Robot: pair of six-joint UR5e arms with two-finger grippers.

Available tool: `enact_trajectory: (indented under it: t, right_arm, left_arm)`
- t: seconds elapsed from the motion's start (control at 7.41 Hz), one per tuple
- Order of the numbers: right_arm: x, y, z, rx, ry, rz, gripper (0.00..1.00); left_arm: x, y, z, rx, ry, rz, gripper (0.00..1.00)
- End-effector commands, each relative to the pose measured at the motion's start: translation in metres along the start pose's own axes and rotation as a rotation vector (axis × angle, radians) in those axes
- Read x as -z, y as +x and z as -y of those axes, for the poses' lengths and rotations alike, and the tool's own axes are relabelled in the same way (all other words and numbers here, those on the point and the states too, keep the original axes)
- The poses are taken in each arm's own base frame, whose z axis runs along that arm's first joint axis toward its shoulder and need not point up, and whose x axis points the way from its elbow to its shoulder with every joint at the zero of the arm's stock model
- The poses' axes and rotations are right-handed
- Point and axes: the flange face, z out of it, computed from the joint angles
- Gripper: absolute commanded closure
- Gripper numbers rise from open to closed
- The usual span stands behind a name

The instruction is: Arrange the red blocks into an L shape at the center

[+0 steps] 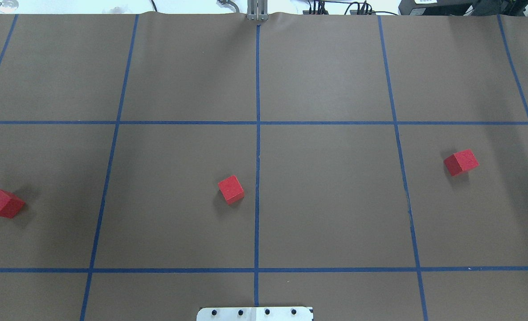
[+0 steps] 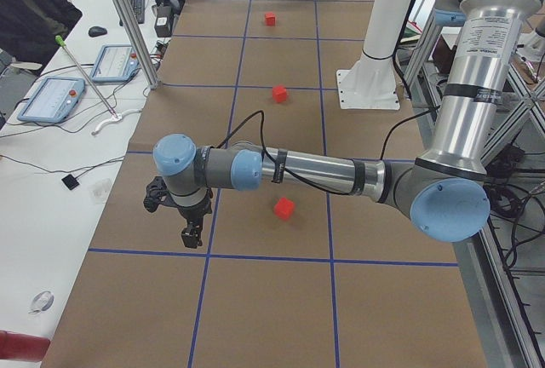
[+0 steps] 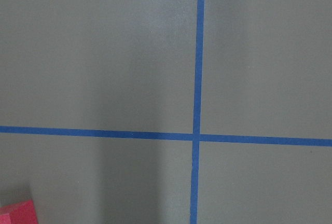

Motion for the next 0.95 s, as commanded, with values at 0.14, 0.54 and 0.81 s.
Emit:
enact_trajectory:
  t: [0.14,0.54,0.81]
  right_arm:
    - [-0.001,0.0,-0.001,-0.003,-0.002,0.001,0.0]
    - [0.0,-0.001,0.0,-0.002,0.001,0.005,0.0]
    - [0.003,-0.01,-0.015,0.057,0.04,0.027,0.0]
  left_arm:
    - [-0.014,0.003,-0.006,-0.008,-0.02,0.0,0.0]
    - [-0.015,0.006,-0.01,-0.042,0.014,-0.012,0.0]
    - [-0.016,0.01,-0.01,-0.039,0.014,-0.056,0.0]
